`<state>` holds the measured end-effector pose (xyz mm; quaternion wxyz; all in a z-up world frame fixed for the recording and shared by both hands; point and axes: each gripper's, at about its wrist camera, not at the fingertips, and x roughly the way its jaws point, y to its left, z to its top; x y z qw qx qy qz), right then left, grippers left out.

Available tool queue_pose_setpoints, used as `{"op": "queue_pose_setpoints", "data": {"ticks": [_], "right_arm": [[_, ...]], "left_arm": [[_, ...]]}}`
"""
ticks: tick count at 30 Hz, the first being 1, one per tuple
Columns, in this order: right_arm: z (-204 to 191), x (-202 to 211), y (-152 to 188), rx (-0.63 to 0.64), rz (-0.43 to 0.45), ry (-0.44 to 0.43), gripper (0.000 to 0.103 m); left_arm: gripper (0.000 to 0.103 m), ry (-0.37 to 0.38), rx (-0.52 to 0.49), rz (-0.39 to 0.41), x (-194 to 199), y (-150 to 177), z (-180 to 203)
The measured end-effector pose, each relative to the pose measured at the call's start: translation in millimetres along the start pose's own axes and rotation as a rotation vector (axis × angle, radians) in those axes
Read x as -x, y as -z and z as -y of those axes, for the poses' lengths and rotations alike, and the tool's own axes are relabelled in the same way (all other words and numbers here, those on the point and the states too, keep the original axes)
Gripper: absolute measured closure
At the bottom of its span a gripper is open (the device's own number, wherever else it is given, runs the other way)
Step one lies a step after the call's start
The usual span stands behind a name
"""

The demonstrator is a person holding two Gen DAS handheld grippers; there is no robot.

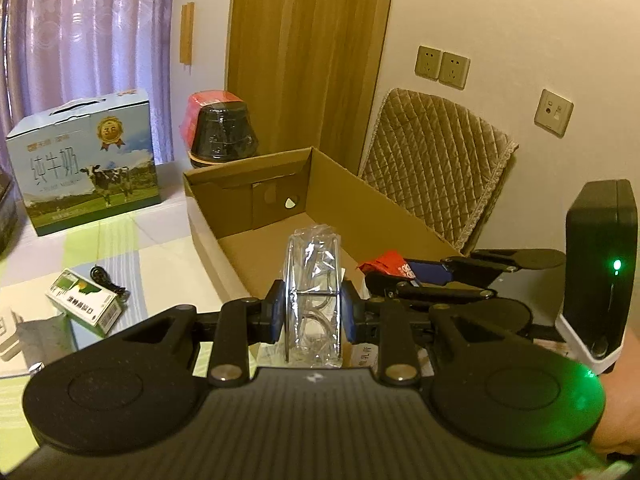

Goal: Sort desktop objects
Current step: 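Carry the clamshell and red packet into the cardboard box and release both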

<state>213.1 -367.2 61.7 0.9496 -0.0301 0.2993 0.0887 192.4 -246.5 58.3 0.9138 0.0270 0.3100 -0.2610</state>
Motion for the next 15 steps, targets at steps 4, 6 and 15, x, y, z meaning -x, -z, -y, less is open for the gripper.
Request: {"op": "queue_pose_setpoints", "data": {"ticks": [4, 6, 15], "right_arm": [[9, -13, -4, -0.002, -0.003, 0.01, 0.078], [12, -19, -5, 0.005, -0.007, 0.013, 0.078], [21, -30, -10, -0.011, -0.011, 0.01, 0.078]], "left_arm": [[0.08, 0.01, -0.004, -0.004, -13, -5, 1], [0.08, 0.017, -0.003, -0.003, -19, -9, 2], [0.08, 0.043, 0.007, 0.001, -46, -25, 3]]}}
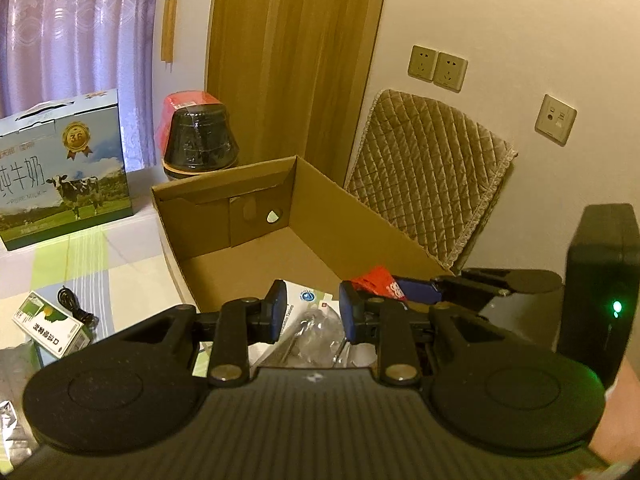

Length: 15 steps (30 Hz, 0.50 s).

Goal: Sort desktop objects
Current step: 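Carry the clamshell and red packet into the cardboard box and release both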

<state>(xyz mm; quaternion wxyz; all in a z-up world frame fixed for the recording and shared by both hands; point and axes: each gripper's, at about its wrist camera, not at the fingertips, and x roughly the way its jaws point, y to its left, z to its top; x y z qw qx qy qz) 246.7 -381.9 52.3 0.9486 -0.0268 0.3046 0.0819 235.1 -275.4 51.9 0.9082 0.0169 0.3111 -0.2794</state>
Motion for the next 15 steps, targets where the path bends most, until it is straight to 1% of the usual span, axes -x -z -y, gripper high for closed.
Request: {"op": "queue_pose_setpoints", "data": {"ticks": [6, 7, 10, 13, 14, 15], "right_arm": [[1, -1, 2, -0.009, 0.0, -0.003, 0.078], [1, -1, 2, -0.01, 0.001, -0.004, 0.078], [1, 0, 2, -0.019, 0.004, -0.011, 0.078], [2, 3, 1, -0.04, 0.006, -0.023, 0.077], [1, 4, 1, -0.043, 0.007, -0.024, 0.071], [1, 5, 1, -0.044, 0.008, -0.021, 0.057]], "left_arm": [[0.078, -0.005, 0.011, 0.007, 1, 0, -4], [0.076, -0.007, 0.017, 0.009, 3, 0, -6], [0.075, -0.022, 0.034, 0.011, 9, 3, -13], [0.069, -0.036, 0.055, 0.01, 15, 7, -19], [0.067, -0.041, 0.059, 0.008, 17, 9, -20], [0.066, -0.048, 0.062, 0.005, 19, 12, -22]]}}
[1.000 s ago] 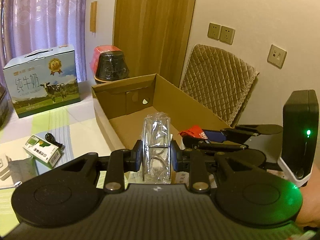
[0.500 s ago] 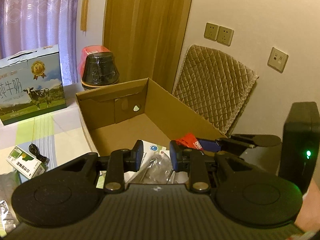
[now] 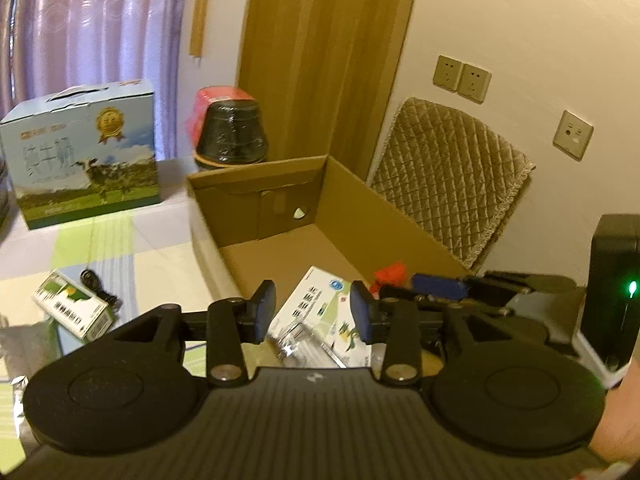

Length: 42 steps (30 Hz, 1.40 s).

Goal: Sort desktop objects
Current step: 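Carry the clamshell and red packet into the cardboard box and release both, then return both open tools over the table toward the foil bag and green box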

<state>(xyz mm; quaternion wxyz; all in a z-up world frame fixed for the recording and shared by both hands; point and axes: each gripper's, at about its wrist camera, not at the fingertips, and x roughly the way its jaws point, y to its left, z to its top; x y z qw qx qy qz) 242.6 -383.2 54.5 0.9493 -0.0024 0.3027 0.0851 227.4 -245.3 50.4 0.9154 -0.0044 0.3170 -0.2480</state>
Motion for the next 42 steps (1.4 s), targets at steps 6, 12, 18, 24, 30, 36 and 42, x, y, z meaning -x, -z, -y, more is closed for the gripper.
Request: {"op": "queue_pose_setpoints", "data": {"ticks": [6, 12, 18, 24, 30, 36, 42], "right_arm": [[-6, 12, 0, 0.002, 0.006, 0.005, 0.044], [-13, 30, 5, -0.011, 0.002, 0.008, 0.04], [-26, 54, 11, -0.004, -0.004, 0.012, 0.032], [-46, 80, 17, 0.003, 0.007, 0.002, 0.022], [-77, 110, 31, -0.005, 0.043, -0.046, 0.011], [-127, 133, 61, 0.034, 0.066, -0.152, 0.004], [-170, 125, 86, 0.077, -0.012, -0.223, 0.002]], "left_arm": [[0.051, -0.041, 0.019, -0.02, 13, 15, -6], [0.036, -0.065, 0.052, -0.021, 34, 30, -13], [0.018, -0.135, 0.032, -0.015, 63, 47, -19], [0.002, -0.2, 0.055, -0.006, 96, 68, -34], [0.001, -0.3, 0.081, -0.048, 132, 111, -62], [0.001, -0.395, 0.183, -0.078, 173, 157, -108], [0.001, -0.469, 0.258, -0.084, 202, 180, -147]]}}
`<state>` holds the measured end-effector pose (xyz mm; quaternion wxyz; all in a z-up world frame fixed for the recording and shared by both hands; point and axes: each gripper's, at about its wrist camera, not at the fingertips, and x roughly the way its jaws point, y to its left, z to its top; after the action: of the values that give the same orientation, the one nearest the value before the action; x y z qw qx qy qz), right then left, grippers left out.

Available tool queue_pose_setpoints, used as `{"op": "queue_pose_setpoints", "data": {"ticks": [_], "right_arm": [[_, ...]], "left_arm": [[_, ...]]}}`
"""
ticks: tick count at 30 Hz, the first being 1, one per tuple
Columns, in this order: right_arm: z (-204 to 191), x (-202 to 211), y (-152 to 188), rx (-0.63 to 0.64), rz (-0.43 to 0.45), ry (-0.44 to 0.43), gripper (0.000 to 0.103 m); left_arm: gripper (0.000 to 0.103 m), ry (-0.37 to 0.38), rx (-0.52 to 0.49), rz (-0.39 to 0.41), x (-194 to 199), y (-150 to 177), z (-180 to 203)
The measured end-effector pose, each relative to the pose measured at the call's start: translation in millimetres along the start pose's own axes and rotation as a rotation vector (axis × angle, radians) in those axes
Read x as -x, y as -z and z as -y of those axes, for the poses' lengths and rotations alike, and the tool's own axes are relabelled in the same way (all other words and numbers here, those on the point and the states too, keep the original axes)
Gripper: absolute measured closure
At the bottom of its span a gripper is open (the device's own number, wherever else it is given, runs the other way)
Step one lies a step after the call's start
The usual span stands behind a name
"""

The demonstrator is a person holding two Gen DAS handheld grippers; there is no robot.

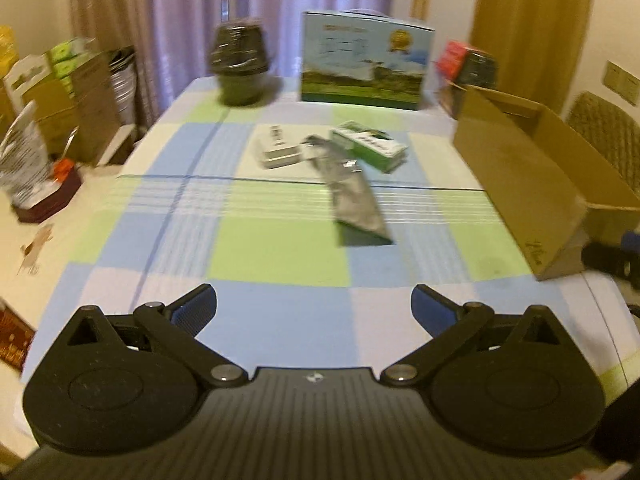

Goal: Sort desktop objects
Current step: 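Return both open tools over the table toward the foil bag and green box, then grasp the silver foil bag with the left gripper while the right gripper grasps the green medicine box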

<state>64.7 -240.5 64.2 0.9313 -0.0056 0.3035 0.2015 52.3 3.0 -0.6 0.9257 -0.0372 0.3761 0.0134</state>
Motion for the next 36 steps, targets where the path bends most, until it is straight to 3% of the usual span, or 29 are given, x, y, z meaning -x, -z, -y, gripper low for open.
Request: {"op": "queue_pose_setpoints", "data": {"ticks": [8, 19, 32, 36], "right_arm": [[-15, -17, 2, 0.025, -0.037, -0.024, 0.002], [-13, -42, 3, 0.049, -0.072, -0.034, 0.002], [0, -128, -17, 0.114, -0.113, -0.022, 0.002], [4, -155, -21, 0.125, -0.131, -0.022, 0.002]], "left_arm": [[0.001, -0.013, 0.04, 0.0, 1, -2, -22], [0.001, 0.085, 0.103, -0.012, -28, -23, -24], [0.003, 0.206, 0.068, -0.078, -128, -89, -6], [0.005, 0.223, 0.032, -0.135, -166, -107, 4]]}}
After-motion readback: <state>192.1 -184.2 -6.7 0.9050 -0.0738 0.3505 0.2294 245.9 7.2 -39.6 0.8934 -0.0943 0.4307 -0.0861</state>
